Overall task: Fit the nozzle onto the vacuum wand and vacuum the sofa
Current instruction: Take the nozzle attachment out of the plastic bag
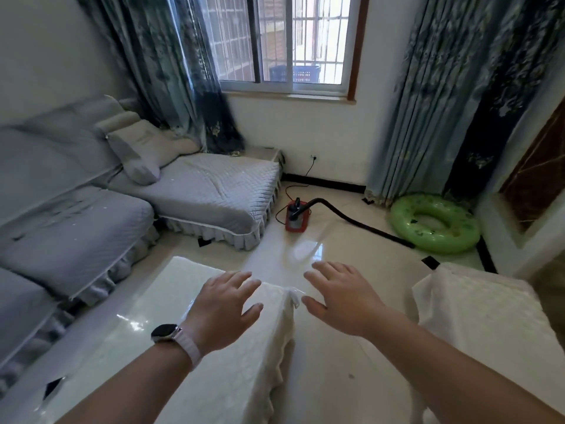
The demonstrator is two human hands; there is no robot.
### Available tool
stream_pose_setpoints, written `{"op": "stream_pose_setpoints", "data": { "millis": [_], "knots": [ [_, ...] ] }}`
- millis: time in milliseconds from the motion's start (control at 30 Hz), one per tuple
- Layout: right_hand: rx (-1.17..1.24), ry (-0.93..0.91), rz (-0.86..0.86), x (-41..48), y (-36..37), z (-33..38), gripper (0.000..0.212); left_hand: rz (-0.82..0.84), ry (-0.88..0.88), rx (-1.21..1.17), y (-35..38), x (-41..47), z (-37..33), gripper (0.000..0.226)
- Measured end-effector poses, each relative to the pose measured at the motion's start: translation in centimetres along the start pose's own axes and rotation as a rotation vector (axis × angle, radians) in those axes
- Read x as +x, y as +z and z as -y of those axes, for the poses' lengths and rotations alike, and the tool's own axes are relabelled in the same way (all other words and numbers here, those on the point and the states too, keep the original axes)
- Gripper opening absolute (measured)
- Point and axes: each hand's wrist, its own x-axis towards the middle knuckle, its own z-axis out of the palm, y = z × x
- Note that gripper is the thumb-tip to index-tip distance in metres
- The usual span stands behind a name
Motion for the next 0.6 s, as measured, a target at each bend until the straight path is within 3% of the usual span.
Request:
{"op": "stream_pose_setpoints", "data": {
  "millis": [600],
  "knots": [
    [-0.01,-0.131,0.199,23.5,5.1,-2.2,0.062,0.036,-0.22,-0.201,10.7,12.7,13.8,0.046]
  ]
}}
